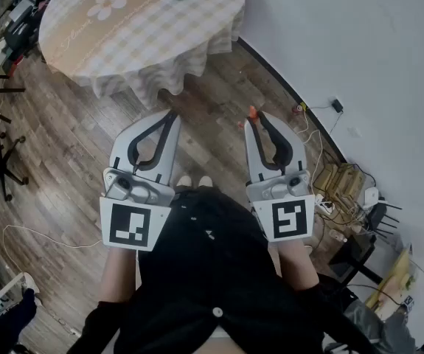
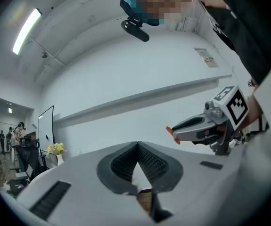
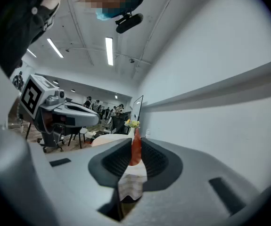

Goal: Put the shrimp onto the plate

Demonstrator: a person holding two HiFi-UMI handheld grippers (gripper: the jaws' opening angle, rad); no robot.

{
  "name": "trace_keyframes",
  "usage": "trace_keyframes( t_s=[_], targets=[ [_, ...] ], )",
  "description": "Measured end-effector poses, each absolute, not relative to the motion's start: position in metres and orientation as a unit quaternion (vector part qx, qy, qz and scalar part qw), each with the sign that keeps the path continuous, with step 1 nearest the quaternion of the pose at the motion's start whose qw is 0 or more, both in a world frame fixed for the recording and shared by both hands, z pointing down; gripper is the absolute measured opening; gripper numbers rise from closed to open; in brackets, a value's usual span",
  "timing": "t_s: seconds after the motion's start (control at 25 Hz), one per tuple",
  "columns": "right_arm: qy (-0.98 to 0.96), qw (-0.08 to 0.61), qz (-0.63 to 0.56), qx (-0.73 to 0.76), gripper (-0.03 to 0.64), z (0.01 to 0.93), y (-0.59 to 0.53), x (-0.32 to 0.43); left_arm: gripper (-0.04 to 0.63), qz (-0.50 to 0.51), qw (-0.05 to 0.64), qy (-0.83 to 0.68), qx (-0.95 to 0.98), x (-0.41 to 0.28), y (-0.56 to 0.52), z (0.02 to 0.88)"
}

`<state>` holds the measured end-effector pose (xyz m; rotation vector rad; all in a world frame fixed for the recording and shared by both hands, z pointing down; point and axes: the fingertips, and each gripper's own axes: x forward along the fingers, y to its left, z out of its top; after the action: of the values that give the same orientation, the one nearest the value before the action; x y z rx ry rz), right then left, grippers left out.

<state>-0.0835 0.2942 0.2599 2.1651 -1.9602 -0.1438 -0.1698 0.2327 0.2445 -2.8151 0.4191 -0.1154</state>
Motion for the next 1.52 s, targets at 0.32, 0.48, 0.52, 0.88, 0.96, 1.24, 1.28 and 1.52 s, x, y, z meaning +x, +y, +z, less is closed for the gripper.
trace_keyframes(
  t_s=[0.32, 0.48, 0.52, 0.88, 0.96, 1.24, 1.28, 1.52],
  targets=[
    [-0.67, 0.108, -0.048, 0.733, 0.046, 0.259, 0.299, -0.086, 0.002, -0.04, 0.151, 0.141, -0.978, -0.168, 0.242, 0.242],
    [-0.672, 0.106, -0.049, 0.732, 0.046, 0.26, 0.301, -0.087, 0.002, -0.041, 0.153, 0.143, -0.977, -0.169, 0.244, 0.243],
    [-0.672, 0.105, -0.048, 0.732, 0.046, 0.26, 0.302, -0.087, 0.002, -0.041, 0.153, 0.143, -0.977, -0.169, 0.244, 0.242],
    [-0.674, 0.095, -0.052, 0.731, 0.046, 0.255, 0.311, -0.08, 0.002, -0.04, 0.153, 0.15, -0.976, -0.165, 0.253, 0.24],
    [-0.675, 0.094, -0.054, 0.73, 0.046, 0.254, 0.316, -0.079, 0.002, -0.04, 0.156, 0.153, -0.975, -0.164, 0.258, 0.238],
    [-0.683, 0.087, -0.057, 0.723, 0.046, 0.253, 0.329, -0.073, 0.002, -0.034, 0.159, 0.172, -0.972, -0.161, 0.273, 0.233],
    [-0.684, 0.085, -0.057, 0.722, 0.046, 0.253, 0.331, -0.072, 0.002, -0.035, 0.159, 0.173, -0.971, -0.161, 0.275, 0.232],
    [-0.689, 0.086, -0.06, 0.717, 0.046, 0.253, 0.348, -0.065, 0.002, -0.033, 0.158, 0.185, -0.969, -0.154, 0.291, 0.231]
  ],
)
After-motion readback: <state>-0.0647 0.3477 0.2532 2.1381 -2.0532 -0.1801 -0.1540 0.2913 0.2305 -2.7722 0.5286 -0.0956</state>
